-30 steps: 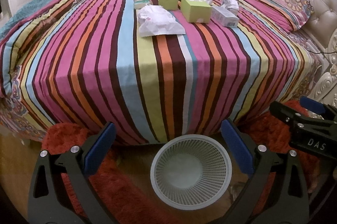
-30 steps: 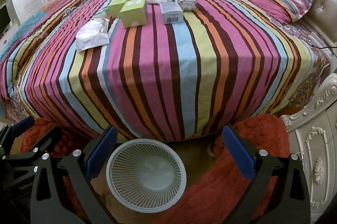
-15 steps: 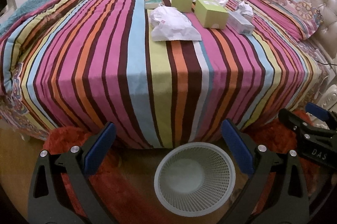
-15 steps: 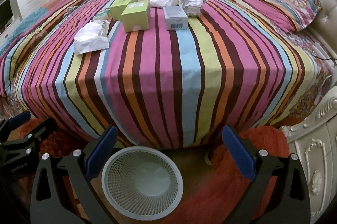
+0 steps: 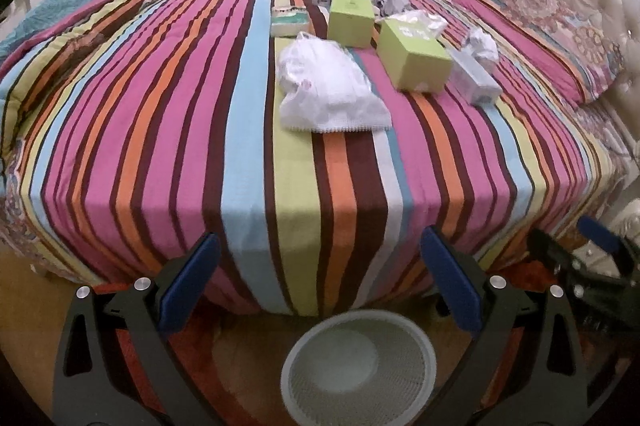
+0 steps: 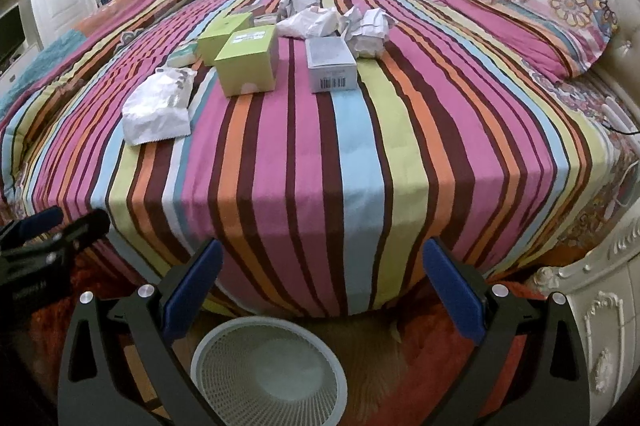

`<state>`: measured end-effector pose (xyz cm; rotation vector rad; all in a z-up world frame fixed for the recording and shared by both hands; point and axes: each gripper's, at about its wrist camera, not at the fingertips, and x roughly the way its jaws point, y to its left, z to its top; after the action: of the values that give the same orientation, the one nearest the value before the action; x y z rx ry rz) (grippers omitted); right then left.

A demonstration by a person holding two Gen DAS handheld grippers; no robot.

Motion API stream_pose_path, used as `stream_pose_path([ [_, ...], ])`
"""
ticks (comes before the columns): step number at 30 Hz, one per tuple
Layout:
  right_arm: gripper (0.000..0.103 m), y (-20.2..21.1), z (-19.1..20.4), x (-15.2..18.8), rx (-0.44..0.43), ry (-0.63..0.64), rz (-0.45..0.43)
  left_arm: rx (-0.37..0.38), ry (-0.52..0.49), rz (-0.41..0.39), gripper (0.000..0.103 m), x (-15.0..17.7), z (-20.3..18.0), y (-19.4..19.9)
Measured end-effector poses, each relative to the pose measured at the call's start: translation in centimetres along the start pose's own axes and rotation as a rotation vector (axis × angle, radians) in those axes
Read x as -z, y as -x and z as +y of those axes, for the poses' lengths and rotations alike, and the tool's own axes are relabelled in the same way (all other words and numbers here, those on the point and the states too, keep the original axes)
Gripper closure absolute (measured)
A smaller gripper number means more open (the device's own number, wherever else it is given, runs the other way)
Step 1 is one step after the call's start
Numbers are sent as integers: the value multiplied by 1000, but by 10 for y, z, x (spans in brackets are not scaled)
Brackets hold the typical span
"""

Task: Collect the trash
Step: 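Grasp the white plastic bag with the left tool while the right tool grasps the white box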

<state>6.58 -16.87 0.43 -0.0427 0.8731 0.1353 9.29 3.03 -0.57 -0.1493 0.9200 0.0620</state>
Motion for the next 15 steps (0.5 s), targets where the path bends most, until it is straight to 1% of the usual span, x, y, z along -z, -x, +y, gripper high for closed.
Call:
stream_pose_path([
  [5,8,-12,-2,-12,-3,-2,-2,0,17,-12,6,-22,-2,-13],
  [8,8,-17,-5,-24,-7,-16,-18,-7,32,-22,6,-37,-2,-22],
  [15,8,-37,-12,-59,5,-27,-60,-22,47,-20,6,-64,-8,-45],
])
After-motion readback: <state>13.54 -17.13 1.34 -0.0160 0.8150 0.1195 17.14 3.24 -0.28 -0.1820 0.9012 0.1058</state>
